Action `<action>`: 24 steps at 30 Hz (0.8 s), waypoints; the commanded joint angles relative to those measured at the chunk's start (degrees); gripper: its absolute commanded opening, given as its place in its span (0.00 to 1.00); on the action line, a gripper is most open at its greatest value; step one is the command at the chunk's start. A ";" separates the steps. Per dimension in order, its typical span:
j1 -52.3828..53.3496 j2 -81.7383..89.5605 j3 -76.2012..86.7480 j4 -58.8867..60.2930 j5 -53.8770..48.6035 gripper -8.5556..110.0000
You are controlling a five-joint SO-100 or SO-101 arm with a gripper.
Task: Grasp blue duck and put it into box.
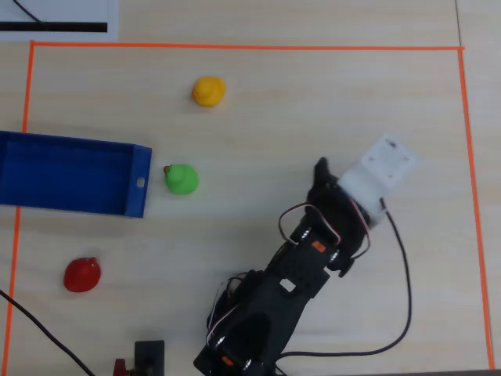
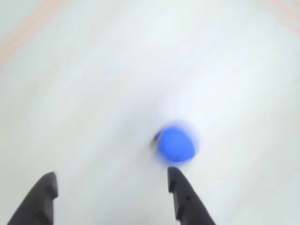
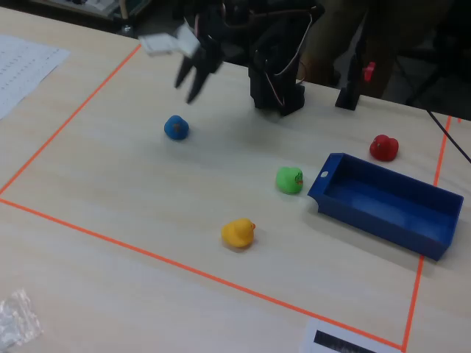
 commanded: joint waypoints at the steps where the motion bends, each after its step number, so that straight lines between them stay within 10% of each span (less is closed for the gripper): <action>1: 8.79 -3.34 -7.73 -7.65 -2.55 0.35; 13: 12.48 -7.82 27.69 -47.99 -8.88 0.36; 24: 6.50 -9.93 41.22 -57.66 -5.54 0.36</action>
